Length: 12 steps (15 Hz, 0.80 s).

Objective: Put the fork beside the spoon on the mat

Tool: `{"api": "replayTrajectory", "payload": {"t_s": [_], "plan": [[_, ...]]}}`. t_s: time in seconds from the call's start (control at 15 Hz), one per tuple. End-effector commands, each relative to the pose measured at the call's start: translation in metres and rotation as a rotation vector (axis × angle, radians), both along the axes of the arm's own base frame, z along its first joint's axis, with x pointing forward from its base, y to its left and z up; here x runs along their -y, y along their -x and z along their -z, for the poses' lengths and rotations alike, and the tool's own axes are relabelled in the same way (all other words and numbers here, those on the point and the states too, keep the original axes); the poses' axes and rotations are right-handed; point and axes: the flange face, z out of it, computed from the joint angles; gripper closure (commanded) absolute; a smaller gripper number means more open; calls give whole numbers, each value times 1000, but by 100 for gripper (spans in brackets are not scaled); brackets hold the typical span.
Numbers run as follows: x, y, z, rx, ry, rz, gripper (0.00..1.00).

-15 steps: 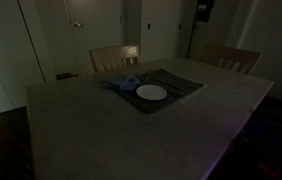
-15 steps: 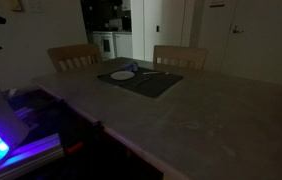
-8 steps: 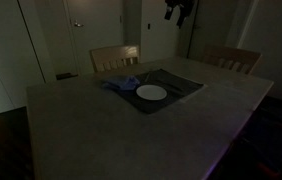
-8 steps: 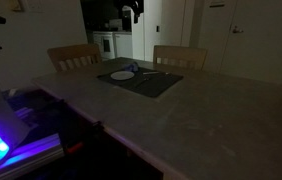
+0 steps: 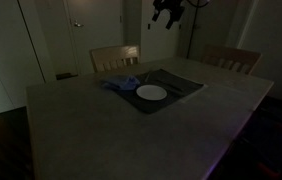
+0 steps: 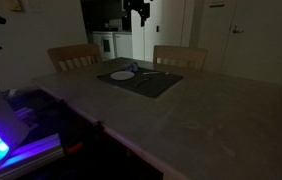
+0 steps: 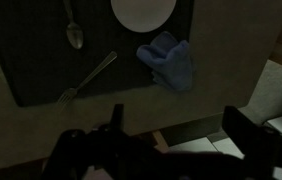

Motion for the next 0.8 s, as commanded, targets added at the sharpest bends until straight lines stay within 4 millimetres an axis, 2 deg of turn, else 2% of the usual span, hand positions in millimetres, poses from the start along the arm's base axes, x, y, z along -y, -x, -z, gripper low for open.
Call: {"api": "replayTrajectory", "payload": {"t_s": [0.0,0.4,0.73], "plan": [[4,-1,10,-24,-19,61,0],[12,-20,63,-120,-67,269,0],[7,-39,99,-158,-37,345,0]]}}
